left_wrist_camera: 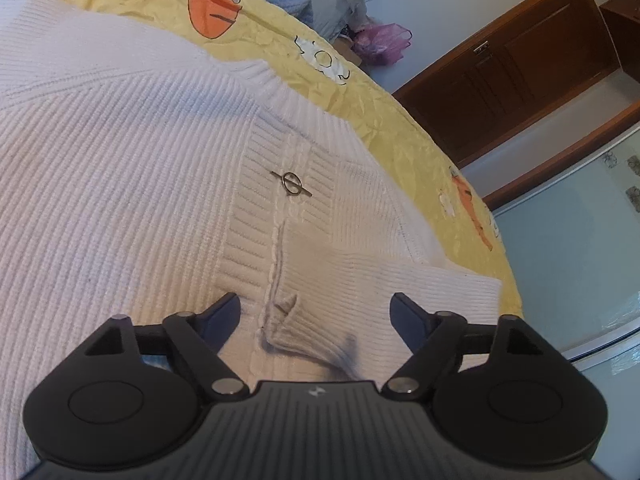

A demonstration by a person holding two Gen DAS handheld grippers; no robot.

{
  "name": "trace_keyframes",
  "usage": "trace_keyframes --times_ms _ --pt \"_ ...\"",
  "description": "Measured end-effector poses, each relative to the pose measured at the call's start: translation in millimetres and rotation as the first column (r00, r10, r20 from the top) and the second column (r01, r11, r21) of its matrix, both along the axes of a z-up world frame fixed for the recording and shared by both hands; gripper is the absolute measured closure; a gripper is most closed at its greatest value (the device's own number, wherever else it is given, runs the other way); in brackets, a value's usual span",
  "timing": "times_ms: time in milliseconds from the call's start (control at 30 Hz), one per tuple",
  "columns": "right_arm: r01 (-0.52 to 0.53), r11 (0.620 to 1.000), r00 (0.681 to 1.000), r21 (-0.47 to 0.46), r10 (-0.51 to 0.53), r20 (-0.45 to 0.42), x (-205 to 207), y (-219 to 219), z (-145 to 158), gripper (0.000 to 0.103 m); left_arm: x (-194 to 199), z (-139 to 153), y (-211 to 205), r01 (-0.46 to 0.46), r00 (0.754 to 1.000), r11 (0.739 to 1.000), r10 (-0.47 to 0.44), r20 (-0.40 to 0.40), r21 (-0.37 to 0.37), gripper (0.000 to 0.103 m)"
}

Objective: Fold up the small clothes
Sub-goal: 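Carry the held sleeve across the sweater body with the right tool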

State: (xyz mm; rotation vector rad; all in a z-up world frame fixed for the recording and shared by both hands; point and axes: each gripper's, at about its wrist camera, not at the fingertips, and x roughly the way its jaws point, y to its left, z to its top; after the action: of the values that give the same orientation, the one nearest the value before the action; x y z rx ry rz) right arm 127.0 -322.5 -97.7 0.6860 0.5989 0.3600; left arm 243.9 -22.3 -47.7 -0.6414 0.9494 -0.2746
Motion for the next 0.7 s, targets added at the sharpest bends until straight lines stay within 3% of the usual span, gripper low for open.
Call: trace_keyframes --times_ms 67,100,200,333,533,700 --pt "-0.001 1.000 1.000 0.010 0.001 0.002 1 1 0 0.039 1 2 -6 0.021 1.000 0.999 -0.022 0.015 0.024 0.035" --pt "-0.002 1.000 1.000 0.012 0.002 0.003 1 1 0 0.039 3 3 -9 0.035 0.999 0.998 -0.036 0.015 0.042 0.054" --pt "-0.003 1.000 1.000 0.016 0.003 0.006 3 3 2 0.038 8 4 -21 0.054 0.998 0.981 -0.058 0.016 0.189 0.081" --pt "-0.002 1.000 1.000 0.025 0.001 0.008 3 2 3 0.038 8 8 -25 0.064 0.996 0.962 -0.078 0.041 0.267 0.092" --pt "0.004 0.999 1.000 0.035 -0.004 0.010 5 2 3 0.038 9 41 -31 0.045 0.976 0.919 -0.125 0.180 0.393 0.093" --pt "0.003 0.999 1.000 0.038 -0.004 0.011 6 2 3 0.038 13 58 -14 0.014 0.964 0.898 -0.129 0.232 0.441 0.093"
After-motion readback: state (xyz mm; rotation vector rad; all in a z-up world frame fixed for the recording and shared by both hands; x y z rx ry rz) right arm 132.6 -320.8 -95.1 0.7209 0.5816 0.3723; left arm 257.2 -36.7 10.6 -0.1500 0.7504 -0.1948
